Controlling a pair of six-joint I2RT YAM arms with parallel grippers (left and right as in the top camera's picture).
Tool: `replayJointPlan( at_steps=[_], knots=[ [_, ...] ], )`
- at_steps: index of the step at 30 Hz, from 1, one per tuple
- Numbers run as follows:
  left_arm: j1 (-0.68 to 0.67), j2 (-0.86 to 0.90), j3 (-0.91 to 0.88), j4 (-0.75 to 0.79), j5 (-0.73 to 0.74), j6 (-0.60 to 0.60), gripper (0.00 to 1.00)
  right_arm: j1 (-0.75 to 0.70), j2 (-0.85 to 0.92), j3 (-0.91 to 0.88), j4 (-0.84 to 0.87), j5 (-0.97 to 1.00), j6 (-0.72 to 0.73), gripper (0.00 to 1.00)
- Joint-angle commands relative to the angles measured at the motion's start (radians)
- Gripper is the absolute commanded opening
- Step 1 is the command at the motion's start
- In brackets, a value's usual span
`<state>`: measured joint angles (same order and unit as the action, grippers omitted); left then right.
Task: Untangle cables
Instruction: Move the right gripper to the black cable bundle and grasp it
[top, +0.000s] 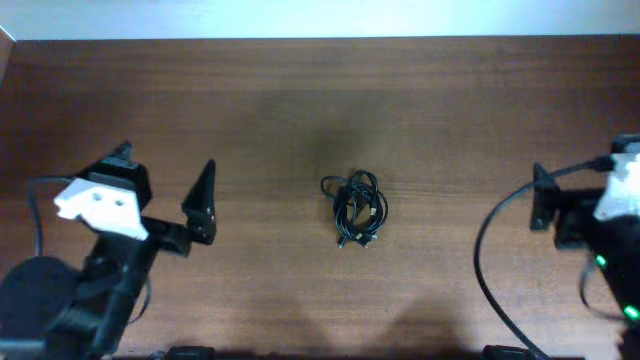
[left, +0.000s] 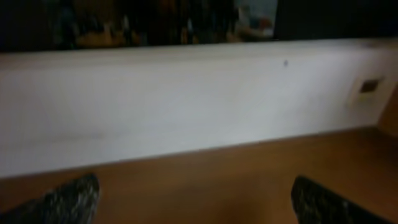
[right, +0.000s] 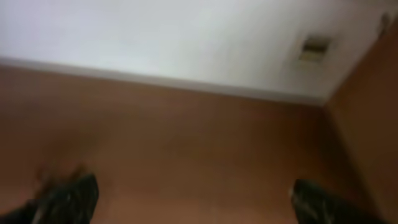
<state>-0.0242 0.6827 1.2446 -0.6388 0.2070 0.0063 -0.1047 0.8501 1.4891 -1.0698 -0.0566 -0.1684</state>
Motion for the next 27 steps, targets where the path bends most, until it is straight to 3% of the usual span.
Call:
replayJointPlan(
  at_steps=[1,7,10,11,18,21,27],
  knots=[
    [-0.004,0.005,0.080,-0.066,0.022,0.006,0.99,0.006,0.026,0.206,-0.127,-0.040,0.019,0.99],
    [-0.004,0.001,0.080,-0.204,0.022,0.006,0.99,0.006,-0.003,0.262,-0.133,-0.324,0.019,0.99],
    [-0.004,0.002,0.080,-0.239,0.023,0.005,0.99,0.006,-0.003,0.262,-0.131,-0.335,0.019,0.91],
    [-0.004,0.003,0.079,-0.277,0.023,0.005,0.99,0.006,-0.003,0.262,-0.127,-0.321,0.018,0.98],
    [-0.004,0.058,0.003,-0.332,0.033,0.005,0.99,0.006,0.047,0.243,-0.190,-0.303,0.020,0.99],
    [-0.004,0.137,-0.005,-0.306,0.218,0.005,0.99,0.006,0.116,0.241,-0.339,-0.335,0.020,0.99],
    [-0.004,0.227,-0.005,-0.319,0.437,0.005,0.99,0.006,0.191,0.241,-0.381,-0.493,0.015,0.99]
  ],
)
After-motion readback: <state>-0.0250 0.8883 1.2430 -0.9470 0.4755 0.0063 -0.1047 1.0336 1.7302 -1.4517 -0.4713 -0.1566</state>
